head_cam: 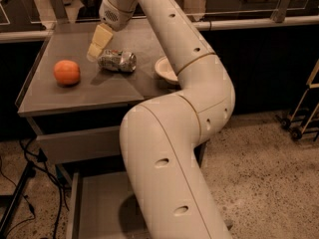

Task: Place 7up can into middle drawer

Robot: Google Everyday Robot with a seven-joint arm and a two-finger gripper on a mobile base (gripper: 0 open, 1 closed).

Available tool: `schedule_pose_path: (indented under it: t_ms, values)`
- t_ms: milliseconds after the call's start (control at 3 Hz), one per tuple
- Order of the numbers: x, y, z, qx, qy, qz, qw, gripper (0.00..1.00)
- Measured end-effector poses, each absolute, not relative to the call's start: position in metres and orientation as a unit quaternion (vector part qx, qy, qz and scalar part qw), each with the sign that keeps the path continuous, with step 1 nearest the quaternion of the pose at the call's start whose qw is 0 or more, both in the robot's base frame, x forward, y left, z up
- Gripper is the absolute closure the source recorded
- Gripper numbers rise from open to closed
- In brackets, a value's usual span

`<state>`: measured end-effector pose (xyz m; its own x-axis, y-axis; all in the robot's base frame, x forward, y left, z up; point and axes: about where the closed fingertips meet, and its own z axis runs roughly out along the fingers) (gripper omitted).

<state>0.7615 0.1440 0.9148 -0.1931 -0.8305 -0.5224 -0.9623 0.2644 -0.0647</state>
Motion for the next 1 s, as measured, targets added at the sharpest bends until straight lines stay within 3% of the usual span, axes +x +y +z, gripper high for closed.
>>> schedule_pose_path:
  t_ms: [1000]
  values:
    - [0.780, 0.132, 0.867, -0.575, 0.776, 0.147, 0.214, 0.00]
